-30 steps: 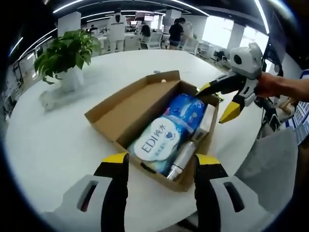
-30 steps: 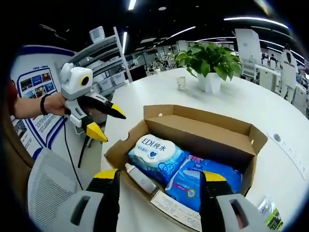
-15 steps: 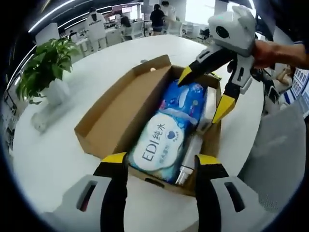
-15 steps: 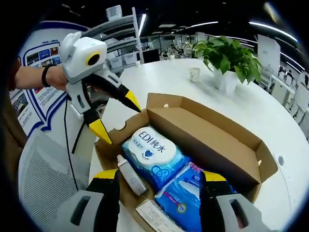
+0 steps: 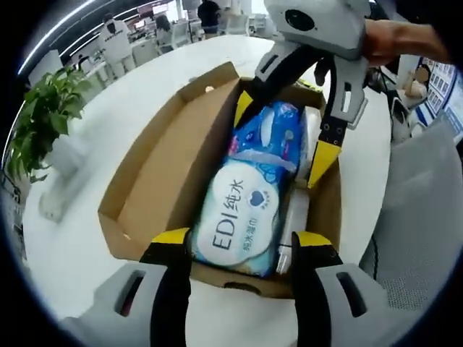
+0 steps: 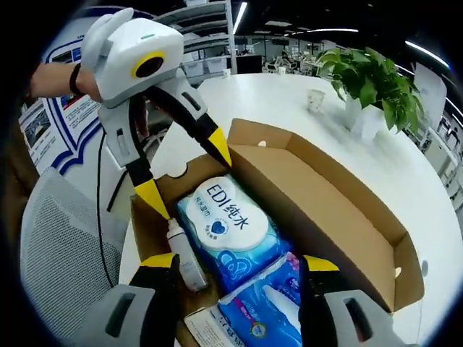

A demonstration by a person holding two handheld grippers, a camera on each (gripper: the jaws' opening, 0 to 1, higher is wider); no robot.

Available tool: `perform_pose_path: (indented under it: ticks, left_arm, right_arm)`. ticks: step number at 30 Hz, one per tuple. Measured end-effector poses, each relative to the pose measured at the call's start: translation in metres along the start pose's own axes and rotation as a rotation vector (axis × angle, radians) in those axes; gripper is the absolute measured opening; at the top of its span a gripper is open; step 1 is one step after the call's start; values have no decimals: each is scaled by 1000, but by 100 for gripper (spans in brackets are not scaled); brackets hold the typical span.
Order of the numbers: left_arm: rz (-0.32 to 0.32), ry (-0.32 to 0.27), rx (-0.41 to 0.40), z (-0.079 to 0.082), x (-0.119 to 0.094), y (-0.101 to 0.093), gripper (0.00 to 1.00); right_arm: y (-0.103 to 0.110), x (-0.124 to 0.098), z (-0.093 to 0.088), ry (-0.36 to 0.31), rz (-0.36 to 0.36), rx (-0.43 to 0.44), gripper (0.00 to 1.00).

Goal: Operate the shoe box by opening the lid, removing the specified soft item, and placing it in the target area until the item is outside and the box remains undamaged.

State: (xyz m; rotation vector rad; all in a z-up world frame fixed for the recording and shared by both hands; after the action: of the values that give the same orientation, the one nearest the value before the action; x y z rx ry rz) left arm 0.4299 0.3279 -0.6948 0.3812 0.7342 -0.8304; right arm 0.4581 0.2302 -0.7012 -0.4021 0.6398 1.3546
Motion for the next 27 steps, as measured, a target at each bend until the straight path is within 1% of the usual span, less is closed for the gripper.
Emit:
perform_pose_path:
  ticks: [4,10,12,14,16,19,24,27]
  left_arm:
    - [-12,10,2,-2,5,3,55]
    - [-28,43,42,-7,12,4,55]
    - [-31,62,63,-10,16,4,54]
    - [-36,67,71,-11,18,3,54]
    - [-43,71,69,-12,20,3,53]
    - [-40,73,68,-13,22,4,53]
    - [-47,78,67,-15,24,4,54]
    - [-50,78,67,-15,24,4,53]
  right_arm:
    - [-2,7,-5,34,15,-32,66]
    - [-6,20,-7,53,34,-38,65]
    - [-6,24,-9,73,44,-59,65]
    - [-8,27,-10,89,46,-83,65]
    - [-9,29,-10,88,45,-84,65]
    - [-10,33,-9,73,48,-64,64]
    - [-9,38,-14,95,56,-86,64]
    - [-9,38,-14,92,54,-86,63]
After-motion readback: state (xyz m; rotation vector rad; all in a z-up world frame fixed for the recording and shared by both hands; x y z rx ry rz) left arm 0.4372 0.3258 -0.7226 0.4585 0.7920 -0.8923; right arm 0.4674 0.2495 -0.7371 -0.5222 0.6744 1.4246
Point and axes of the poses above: the point that each gripper's makers call its tool centre point, and the gripper's own axes: x roughly forward along the fingers, y roughly to its left, z roughly out of its top, the point moved 3 cm from there along -x, roughly backward along the fingers, and after that the axes turned 12 degrees about -y, right-handed, at the moved point
